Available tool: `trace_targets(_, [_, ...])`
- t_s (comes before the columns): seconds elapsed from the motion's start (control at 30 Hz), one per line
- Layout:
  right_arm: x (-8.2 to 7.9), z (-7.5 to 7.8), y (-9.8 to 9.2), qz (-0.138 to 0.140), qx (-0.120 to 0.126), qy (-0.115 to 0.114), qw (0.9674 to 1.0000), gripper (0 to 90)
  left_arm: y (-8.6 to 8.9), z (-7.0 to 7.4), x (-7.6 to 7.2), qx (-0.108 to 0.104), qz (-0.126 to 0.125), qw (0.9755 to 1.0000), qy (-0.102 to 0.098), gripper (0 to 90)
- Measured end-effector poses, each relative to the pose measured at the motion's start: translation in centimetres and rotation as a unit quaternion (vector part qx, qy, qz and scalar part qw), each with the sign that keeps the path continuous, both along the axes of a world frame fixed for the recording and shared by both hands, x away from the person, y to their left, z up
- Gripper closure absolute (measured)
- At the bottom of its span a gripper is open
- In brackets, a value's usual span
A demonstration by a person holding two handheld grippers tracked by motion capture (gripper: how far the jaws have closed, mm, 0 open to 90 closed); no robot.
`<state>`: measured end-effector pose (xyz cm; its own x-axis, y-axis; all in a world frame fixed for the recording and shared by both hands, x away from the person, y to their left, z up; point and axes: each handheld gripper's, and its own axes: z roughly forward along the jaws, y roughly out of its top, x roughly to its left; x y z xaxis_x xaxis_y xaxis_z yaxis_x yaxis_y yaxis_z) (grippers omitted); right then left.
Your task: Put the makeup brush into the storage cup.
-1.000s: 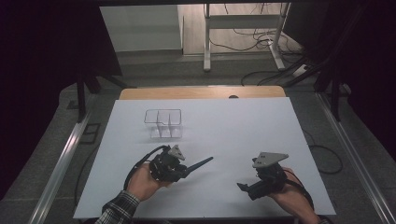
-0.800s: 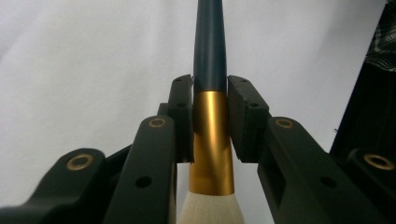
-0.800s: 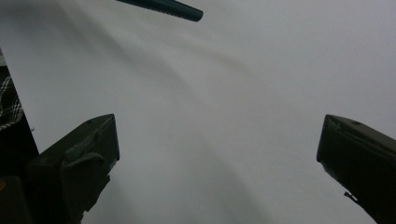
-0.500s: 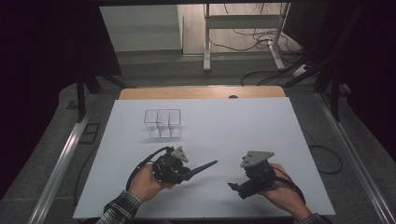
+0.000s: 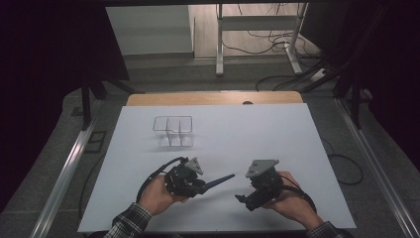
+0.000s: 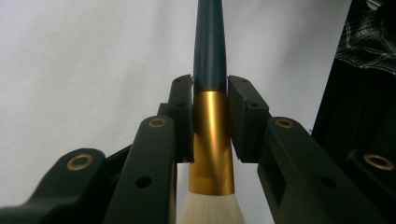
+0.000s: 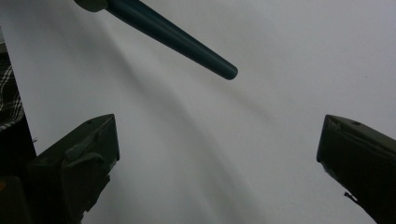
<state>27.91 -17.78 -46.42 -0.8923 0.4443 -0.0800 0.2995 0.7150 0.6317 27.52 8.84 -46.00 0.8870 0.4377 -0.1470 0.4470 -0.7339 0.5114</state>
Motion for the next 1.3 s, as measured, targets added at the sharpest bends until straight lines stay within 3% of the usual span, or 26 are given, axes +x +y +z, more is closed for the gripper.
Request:
trace_targets(0.33, [-0.1, -0.2, 1.3, 0.02, -0.021, 0.002, 0.9996, 0.0, -0.8, 0.3, -0.2, -0.003, -0.016, 0.9999, 0.0, 73.3])
trace_targets(0.77, [0.0, -0.4, 2.9, 0.045, -0.028, 0.01, 0.9985, 8.3, -1.7, 0.5, -0.6, -0.004, -0.037, 0.9993, 0.004, 73.3])
trace_targets(1.3, [0.1, -0.6, 3.9, 0.08, -0.041, 0.018, 0.9958, 27.2, -2.2, 0.4, -0.8, 0.001, -0.05, 0.9988, 0.005, 73.2])
